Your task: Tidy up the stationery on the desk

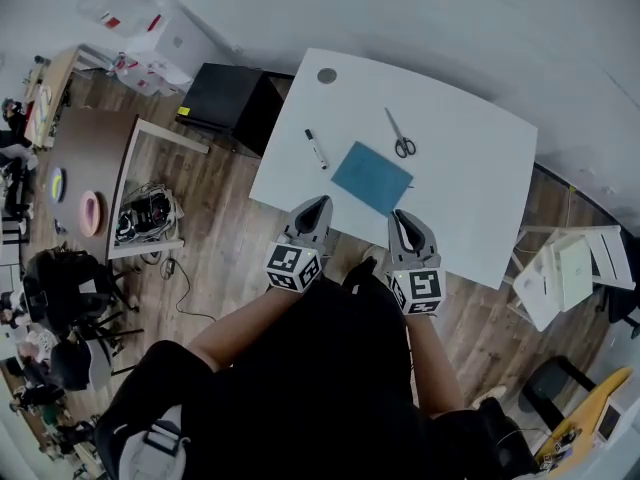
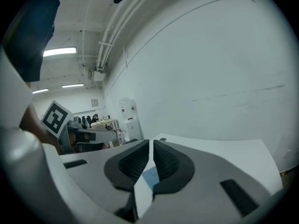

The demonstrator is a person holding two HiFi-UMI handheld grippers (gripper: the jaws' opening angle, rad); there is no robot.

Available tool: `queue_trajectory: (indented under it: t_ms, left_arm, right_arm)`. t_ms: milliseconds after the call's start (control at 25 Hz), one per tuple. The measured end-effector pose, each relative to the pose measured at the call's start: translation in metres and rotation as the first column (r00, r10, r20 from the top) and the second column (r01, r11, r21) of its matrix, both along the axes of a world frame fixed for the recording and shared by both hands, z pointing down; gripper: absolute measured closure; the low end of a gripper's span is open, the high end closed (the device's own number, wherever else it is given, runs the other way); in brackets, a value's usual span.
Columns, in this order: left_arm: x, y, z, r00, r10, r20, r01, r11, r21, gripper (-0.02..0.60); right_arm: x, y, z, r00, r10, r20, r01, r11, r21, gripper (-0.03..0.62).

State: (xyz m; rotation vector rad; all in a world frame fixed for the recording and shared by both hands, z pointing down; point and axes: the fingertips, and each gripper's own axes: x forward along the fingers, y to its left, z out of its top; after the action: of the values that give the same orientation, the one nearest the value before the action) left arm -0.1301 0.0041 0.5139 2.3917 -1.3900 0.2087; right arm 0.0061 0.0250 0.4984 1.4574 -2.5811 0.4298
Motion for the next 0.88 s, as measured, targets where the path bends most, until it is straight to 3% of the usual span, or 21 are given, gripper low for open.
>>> queue_trajectory:
  t_ms: [280, 480, 680, 880]
  left_arm:
    - [-0.003, -0.024, 0.041, 0.997, -0.010, 0.074, 0.015, 0.997, -0.075, 0.580]
    - [0.001, -0.042, 0.092, 0.988, 0.068, 0.135, -0.048, 0.987, -0.151, 0.580]
    - [0.027, -0.050, 0.153, 0.972, 0.227, 0.063, -0.197, 0.932, -0.304, 0.580]
    - [0.030, -0.056, 0.195, 0.970, 0.235, 0.070, -0.192, 0.907, -0.376, 0.578]
  right_arm:
    - [0.018, -0.039, 0.043, 0.998, 0.011, -0.056, -0.015, 0.997, -0.079, 0.559]
    - [0.024, -0.068, 0.090, 0.994, 0.016, -0.104, -0.036, 0.982, -0.187, 0.557]
    - [0.040, -0.107, 0.146, 0.982, 0.042, -0.185, -0.095, 0.954, -0.285, 0.524]
    - [0.040, -0.127, 0.198, 0.957, -0.098, -0.273, -0.013, 0.926, -0.377, 0.485]
